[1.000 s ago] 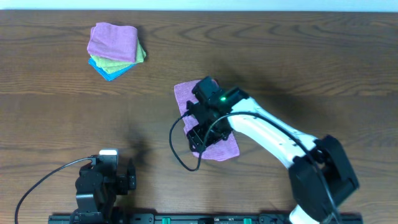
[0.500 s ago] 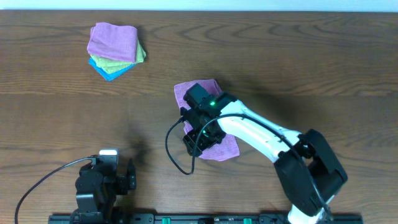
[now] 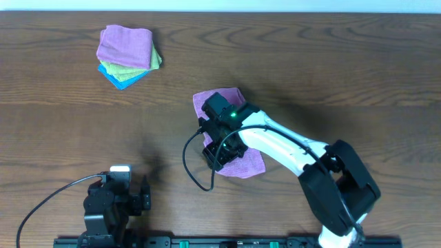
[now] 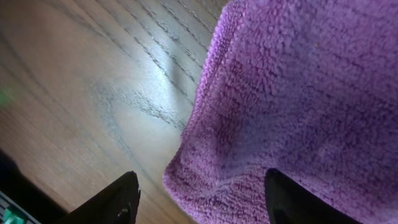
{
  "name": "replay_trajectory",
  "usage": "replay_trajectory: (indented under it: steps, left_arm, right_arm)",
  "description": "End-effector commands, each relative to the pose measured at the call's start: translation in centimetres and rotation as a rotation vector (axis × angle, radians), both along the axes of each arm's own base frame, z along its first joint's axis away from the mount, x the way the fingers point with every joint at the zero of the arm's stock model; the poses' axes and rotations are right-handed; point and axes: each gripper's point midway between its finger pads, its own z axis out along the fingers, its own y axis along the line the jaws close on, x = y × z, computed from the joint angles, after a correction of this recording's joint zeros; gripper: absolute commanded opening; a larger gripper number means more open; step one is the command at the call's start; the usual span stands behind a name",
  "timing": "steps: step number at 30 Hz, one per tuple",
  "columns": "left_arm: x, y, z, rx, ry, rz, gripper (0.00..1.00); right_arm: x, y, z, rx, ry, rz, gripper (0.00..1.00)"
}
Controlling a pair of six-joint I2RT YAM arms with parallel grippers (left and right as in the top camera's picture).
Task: Fold the cloth
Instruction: 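Lower the right gripper onto the pink cloth and grasp its edge, then pull the pink cloth rightward with the right gripper to spread it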
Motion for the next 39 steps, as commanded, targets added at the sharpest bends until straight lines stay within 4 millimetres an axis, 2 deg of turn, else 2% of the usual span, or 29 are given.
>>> replay_trajectory:
  steps: [1, 3, 8, 13, 17, 20, 25, 30, 34, 39]
  left_arm:
    - [-0.7, -0.5, -1.0, -0.005, 0.045, -0.033, 0.95]
    - [-0.7, -0.5, -1.0, -0.005, 0.045, -0.033, 0.95]
    - [-0.7, -0.5, -1.0, -0.005, 0.045, -0.033, 0.96]
    - [-0.7, -0.5, -1.0, -0.005, 0.045, -0.033, 0.95]
    - [-0.7, -0.5, -1.0, -0.005, 0.045, -0.033, 0.95]
    - [-0.7, -0.5, -1.0, -0.019, 0.045, -0.022, 0.95]
    - [-0.6, -0.5, -0.9, -0.121, 0.039, 0.063, 0.95]
    - [-0.5, -0.5, -0.8, -0.246, 0.03, 0.167, 0.95]
    - [-0.5, -0.6, -0.8, -0.351, 0.031, 0.248, 0.95]
    - [-0.5, -1.8, -0.7, -0.415, 0.044, 0.21, 0.96]
  right_arm:
    - [-0.4, -0.1, -1.2, -0.029, 0.018, 0.001, 0.57]
    - [-0.3, -0.1, -1.3, -0.031, 0.019, 0.0, 0.45]
    - [-0.1, 0.0, -1.3, -0.027, 0.009, -0.001, 0.01]
    - [0.3, 0.2, -0.3, -0.02, -0.015, -0.016, 0.01]
    - [1.3, 0.3, 1.9, 0.002, -0.087, -0.028, 0.01]
    - [2.2, -0.3, 3.6, -0.012, -0.151, -0.069, 0.01]
    - [2.9, -1.0, 6.0, -0.001, -0.218, -0.12, 0.01]
    - [4.2, -3.3, 7.5, -0.069, -0.301, -0.196, 0.01]
    - [5.3, -6.0, 7.6, -0.152, -0.331, -0.285, 0.01]
    - [6.9, -8.4, 7.6, -0.189, -0.335, -0.427, 0.01]
